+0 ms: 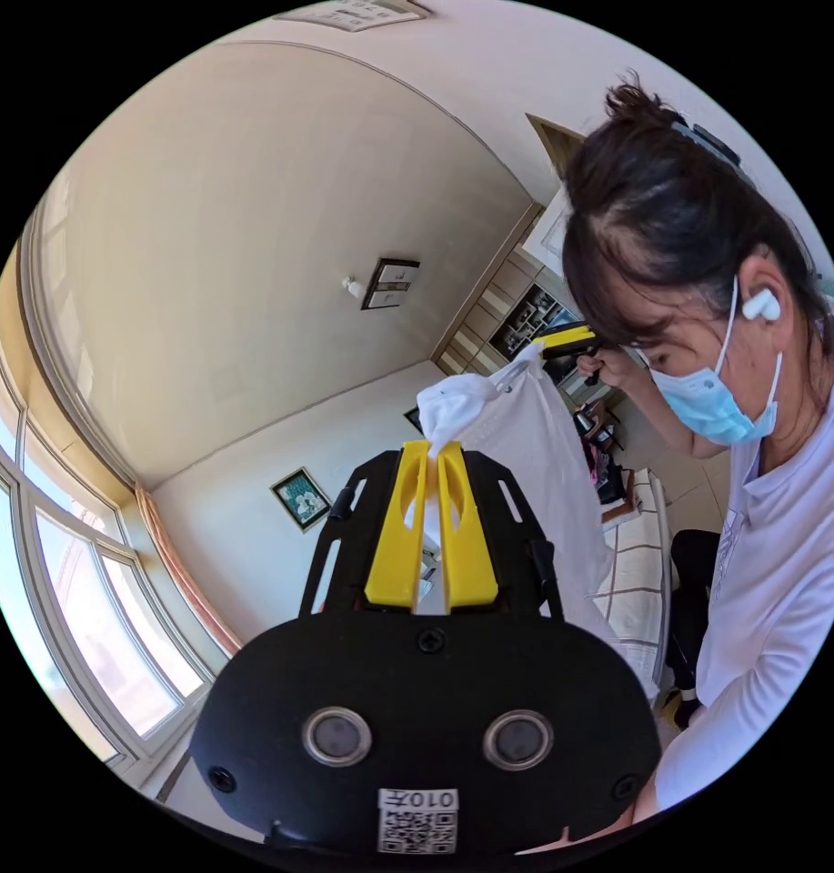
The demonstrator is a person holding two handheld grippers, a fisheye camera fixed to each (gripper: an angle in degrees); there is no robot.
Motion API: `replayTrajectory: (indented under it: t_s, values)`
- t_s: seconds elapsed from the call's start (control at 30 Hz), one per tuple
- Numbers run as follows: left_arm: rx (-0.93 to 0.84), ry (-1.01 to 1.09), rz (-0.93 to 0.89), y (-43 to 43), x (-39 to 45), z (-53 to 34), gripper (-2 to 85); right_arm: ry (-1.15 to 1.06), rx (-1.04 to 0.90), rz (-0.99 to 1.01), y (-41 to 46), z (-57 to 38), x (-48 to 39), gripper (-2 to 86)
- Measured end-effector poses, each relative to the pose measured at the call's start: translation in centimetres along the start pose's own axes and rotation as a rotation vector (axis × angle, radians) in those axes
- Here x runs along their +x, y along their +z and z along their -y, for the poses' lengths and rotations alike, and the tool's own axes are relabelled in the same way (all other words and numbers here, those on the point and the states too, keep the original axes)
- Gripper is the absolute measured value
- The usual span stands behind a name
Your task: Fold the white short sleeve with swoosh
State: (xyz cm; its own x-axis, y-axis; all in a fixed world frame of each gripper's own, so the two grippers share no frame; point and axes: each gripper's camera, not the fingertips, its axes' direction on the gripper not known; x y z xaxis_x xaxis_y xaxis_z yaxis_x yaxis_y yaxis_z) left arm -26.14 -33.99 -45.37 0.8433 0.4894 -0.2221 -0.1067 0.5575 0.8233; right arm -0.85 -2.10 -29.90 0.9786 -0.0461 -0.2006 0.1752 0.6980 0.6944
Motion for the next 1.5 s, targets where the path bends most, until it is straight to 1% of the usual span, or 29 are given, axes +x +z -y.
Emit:
replayTrajectory:
  t_s: [0.1,0.13,0.2,0.23,0.27,0.3,0.33,0.37,0.4,0.47,0.5,0.53,0.57,0.63,0.7,0.77,0.83,0.9,0.93,1.0,1.03,1.07,1.1,1.13,1.17,1.23,1.3,1.37,1.5]
  values:
    - [-0.053,-0.029,-0.017,2.4,-2.2,0.3,-0.2,0.013,-0.024,0.018,2.2,0.6,1.3,3.8]
    - [-0.093,-0.06,-0.043,4.6,-3.0,-0.7,-0.2,0.023,-0.03,0.029,2.9,0.3,1.5,3.8]
    - [-0.166,-0.126,-0.122,9.0,-4.1,-3.6,-0.2,0.062,-0.108,0.084,7.6,-1.9,1.8,3.8]
    - [-0.229,-0.182,-0.189,12.8,-4.7,-6.4,-0.2,0.071,-0.144,0.102,9.2,-2.7,1.7,3.8]
    - [-0.305,-0.25,-0.255,17.1,-5.2,-9.8,-0.2,0.09,-0.238,0.145,13.1,-4.7,1.6,3.8]
    - [-0.352,-0.277,-0.286,19.4,-5.4,-11.7,-0.2,0.104,-0.354,0.204,17.7,-7.2,1.2,3.8]
    - [-0.44,-0.318,-0.327,24.0,-5.7,-15.4,-0.2,0.108,-0.415,0.241,20.2,-8.5,1.0,3.8]
    - [-0.5,-0.362,-0.344,28.2,-6.4,-18.9,-0.2,0.127,-0.522,0.313,25.1,-11.3,0.8,3.8]
    - [-0.515,-0.388,-0.359,30.2,-6.9,-20.5,-0.2,0.166,-0.573,0.362,29.3,-13.6,0.9,3.8]
    - [-0.489,-0.526,-0.393,35.4,-9.8,-23.8,-0.2,0.233,-0.534,0.362,32.6,-14.9,2.4,3.8]
    - [-0.462,-0.555,-0.387,36.0,-10.6,-23.7,-0.2,0.267,-0.455,0.32,33.1,-14.2,3.9,3.9]
    - [-0.392,-0.556,-0.357,36.4,-12.0,-22.3,-0.2,0.276,-0.416,0.289,33.0,-13.5,4.6,3.9]
    - [-0.323,-0.474,-0.307,35.8,-12.8,-19.6,-0.2,0.29,-0.35,0.232,32.5,-11.9,6.1,3.9]
    - [-0.268,-0.314,-0.215,34.0,-12.9,-15.3,-0.2,0.262,-0.256,0.17,30.9,-9.5,7.8,4.0]
    - [-0.261,-0.215,-0.173,32.3,-12.2,-12.5,-0.2,0.187,-0.208,0.138,28.8,-8.1,8.5,3.9]
    - [-0.279,-0.17,-0.179,30.5,-10.0,-12.1,-0.2,0.153,-0.221,0.188,28.2,-8.9,7.9,3.9]
    - [-0.327,-0.155,-0.2,29.7,-6.8,-14.3,-0.2,0.128,-0.25,0.252,28.2,-11.4,6.2,3.9]
    - [-0.402,-0.143,-0.219,29.7,-2.6,-18.1,-0.2,0.147,-0.311,0.38,29.4,-16.9,2.7,3.9]
    - [-0.472,-0.15,-0.234,30.1,0.7,-21.3,-0.2,0.157,-0.337,0.419,29.8,-18.5,1.5,3.9]
    - [-0.592,-0.145,-0.271,30.8,6.6,-26.9,-0.2,0.224,-0.467,0.557,32.0,-25.9,-3.9,3.9]
    - [-0.677,-0.142,-0.288,31.3,10.9,-30.9,-0.2,0.247,-0.505,0.593,32.6,-27.9,-5.4,3.9]
    - [-0.778,-0.131,-0.31,31.9,15.4,-34.8,-0.2,0.303,-0.57,0.656,33.4,-31.8,-8.5,3.9]
    - [-0.83,-0.122,-0.328,32.1,17.6,-36.7,-0.2,0.361,-0.636,0.704,34.1,-35.7,-11.7,3.9]
    - [-0.907,-0.128,-0.364,32.4,21.7,-40.4,-0.2,0.394,-0.683,0.722,34.5,-37.5,-13.3,3.9]
    - [-0.978,-0.148,-0.405,32.5,25.2,-43.8,-0.2,0.463,-0.78,0.756,35.0,-40.8,-16.3,4.0]
    - [-1.071,-0.203,-0.466,32.2,28.9,-47.7,-0.3,0.54,-0.858,0.815,35.0,-44.4,-20.1,4.0]
    - [-1.077,-0.256,-0.497,31.1,30.7,-49.3,-0.3,0.557,-0.929,0.827,34.3,-46.8,-23.1,4.0]
    - [-1.043,-0.265,-0.466,29.6,31.0,-49.1,-0.3,0.546,-0.949,0.823,33.9,-47.7,-23.3,4.0]
    - [-0.956,-0.31,-0.461,28.3,29.3,-47.2,-0.3,0.606,-0.883,0.815,33.5,-47.6,-19.0,3.9]
